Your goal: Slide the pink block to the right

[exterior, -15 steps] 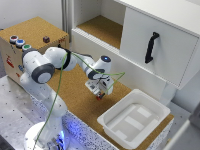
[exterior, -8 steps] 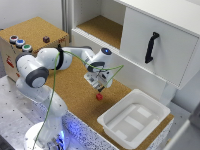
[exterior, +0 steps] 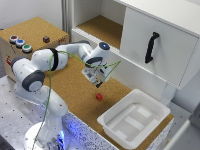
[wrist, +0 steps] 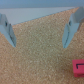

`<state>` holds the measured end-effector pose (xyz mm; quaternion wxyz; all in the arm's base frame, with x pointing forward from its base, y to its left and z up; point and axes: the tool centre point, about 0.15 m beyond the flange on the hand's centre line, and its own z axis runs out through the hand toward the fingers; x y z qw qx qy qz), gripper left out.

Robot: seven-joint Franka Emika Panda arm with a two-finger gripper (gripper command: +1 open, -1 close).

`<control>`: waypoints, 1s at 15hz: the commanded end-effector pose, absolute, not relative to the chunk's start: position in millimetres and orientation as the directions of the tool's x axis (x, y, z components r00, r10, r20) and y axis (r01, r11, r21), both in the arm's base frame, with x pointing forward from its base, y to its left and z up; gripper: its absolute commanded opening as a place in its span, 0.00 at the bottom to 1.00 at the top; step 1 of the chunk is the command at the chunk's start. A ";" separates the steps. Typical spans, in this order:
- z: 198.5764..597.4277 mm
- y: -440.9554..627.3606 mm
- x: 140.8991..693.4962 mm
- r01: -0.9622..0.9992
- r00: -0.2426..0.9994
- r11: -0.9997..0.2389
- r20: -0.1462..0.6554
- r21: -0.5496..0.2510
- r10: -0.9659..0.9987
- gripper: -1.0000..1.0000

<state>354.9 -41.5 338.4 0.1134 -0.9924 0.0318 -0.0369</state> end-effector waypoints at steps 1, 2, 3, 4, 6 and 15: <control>347.8 -38.9 361.7 -0.064 0.998 -0.967 0.011 -0.248 -0.069 1.00; 347.8 -38.9 361.7 -0.064 0.998 -0.967 0.011 -0.248 -0.069 1.00; 347.8 -38.9 361.7 -0.064 0.998 -0.967 0.011 -0.248 -0.069 1.00; 347.8 -38.9 361.7 -0.064 0.998 -0.967 0.011 -0.248 -0.069 1.00; 347.8 -38.9 361.7 -0.064 0.998 -0.967 0.011 -0.248 -0.069 1.00; 407.7 25.2 379.1 0.032 0.996 -0.994 0.081 -0.109 0.023 1.00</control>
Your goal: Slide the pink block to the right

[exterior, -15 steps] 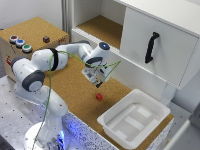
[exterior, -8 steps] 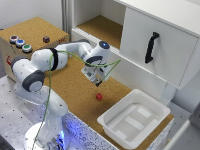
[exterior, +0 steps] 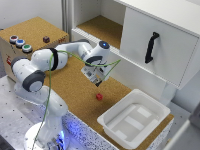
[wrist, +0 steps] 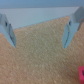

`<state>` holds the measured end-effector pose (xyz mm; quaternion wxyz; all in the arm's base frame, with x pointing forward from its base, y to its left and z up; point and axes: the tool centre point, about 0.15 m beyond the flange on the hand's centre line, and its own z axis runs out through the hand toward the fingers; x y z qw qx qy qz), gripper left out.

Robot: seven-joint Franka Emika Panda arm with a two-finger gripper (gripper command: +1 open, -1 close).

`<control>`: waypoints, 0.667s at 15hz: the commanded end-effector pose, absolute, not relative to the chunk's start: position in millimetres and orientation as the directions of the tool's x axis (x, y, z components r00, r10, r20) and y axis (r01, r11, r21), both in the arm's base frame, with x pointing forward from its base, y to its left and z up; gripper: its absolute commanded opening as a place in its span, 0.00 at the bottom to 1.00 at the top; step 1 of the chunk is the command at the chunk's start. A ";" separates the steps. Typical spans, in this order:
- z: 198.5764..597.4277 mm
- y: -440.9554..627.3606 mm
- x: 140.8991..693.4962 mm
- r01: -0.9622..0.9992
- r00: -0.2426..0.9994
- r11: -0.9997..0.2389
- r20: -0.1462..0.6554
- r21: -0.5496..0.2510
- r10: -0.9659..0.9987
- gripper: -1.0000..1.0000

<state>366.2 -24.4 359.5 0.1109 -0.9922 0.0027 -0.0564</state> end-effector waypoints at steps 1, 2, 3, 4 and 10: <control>415.3 35.6 379.2 0.063 0.995 -0.995 0.081 -0.072 0.058 1.00; 424.6 49.4 378.2 0.098 0.992 -0.993 0.082 -0.065 0.092 1.00; 432.2 60.1 377.0 0.137 0.986 -0.989 0.101 -0.061 0.130 1.00; 435.9 69.0 376.8 0.181 0.978 -0.982 0.112 -0.053 0.175 1.00; 434.4 129.0 365.4 0.350 0.927 -0.931 0.179 -0.106 0.329 1.00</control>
